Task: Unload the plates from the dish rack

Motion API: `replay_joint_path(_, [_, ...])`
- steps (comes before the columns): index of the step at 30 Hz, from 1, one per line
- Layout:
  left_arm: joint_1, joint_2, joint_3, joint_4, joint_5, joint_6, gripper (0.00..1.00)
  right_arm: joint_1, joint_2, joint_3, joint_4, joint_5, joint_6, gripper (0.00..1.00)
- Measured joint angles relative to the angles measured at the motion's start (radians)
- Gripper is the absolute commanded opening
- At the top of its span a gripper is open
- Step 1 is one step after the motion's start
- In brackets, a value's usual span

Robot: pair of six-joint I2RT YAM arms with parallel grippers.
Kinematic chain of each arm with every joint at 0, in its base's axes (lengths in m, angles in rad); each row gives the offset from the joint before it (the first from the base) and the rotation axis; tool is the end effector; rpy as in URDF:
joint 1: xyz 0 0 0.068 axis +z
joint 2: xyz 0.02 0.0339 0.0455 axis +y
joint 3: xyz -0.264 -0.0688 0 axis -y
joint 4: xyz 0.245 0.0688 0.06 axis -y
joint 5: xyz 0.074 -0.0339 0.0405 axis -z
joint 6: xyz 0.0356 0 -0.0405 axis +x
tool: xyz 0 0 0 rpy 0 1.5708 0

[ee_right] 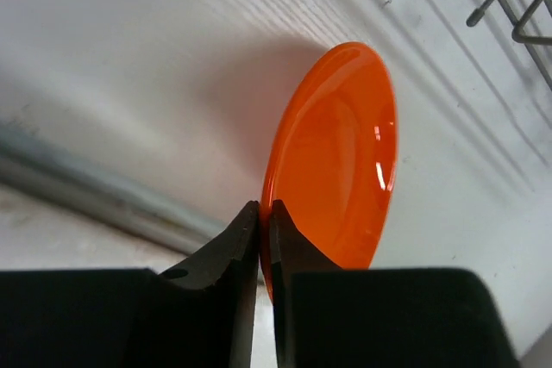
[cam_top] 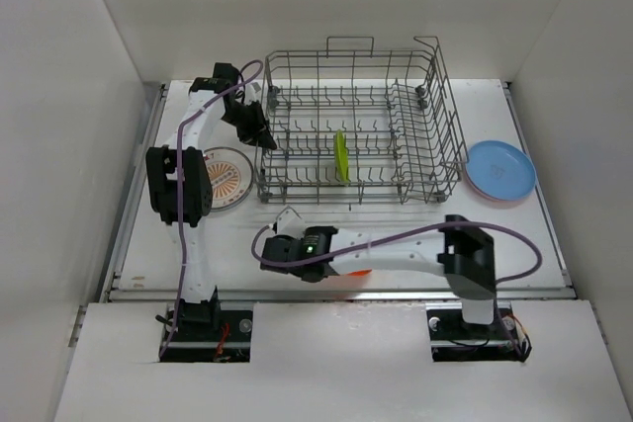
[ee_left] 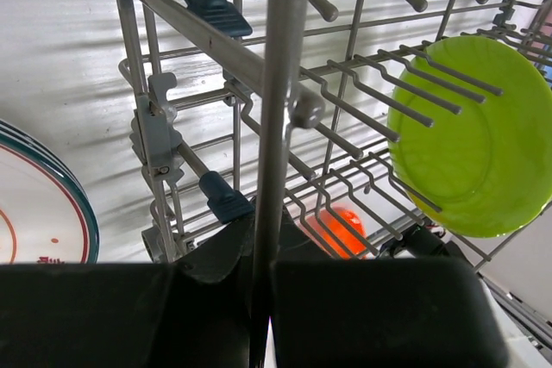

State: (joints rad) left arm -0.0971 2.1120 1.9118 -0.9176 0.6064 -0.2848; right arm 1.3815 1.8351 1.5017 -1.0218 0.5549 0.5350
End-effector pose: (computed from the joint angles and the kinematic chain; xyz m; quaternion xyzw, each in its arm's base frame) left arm 0.4491 -0.0641 0.2570 -0.0204 0.9322 -0.3263 0.1552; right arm 0.0866 0.3524 0.2430 -0.3659 0.8839 -0.0719 0.2823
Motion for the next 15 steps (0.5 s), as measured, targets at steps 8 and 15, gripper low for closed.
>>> replay_joint_path(8, [-0.002,0.000,0.000,-0.007,-0.017,0.010,0.00,-0.004,0.183,0.048,0.009,0.074,0.052,0.79])
replay_joint_path(15, [-0.002,0.000,0.000,-0.009,-0.023,0.013,0.00,-0.008,-0.009,0.123,0.075,0.046,-0.016,0.83])
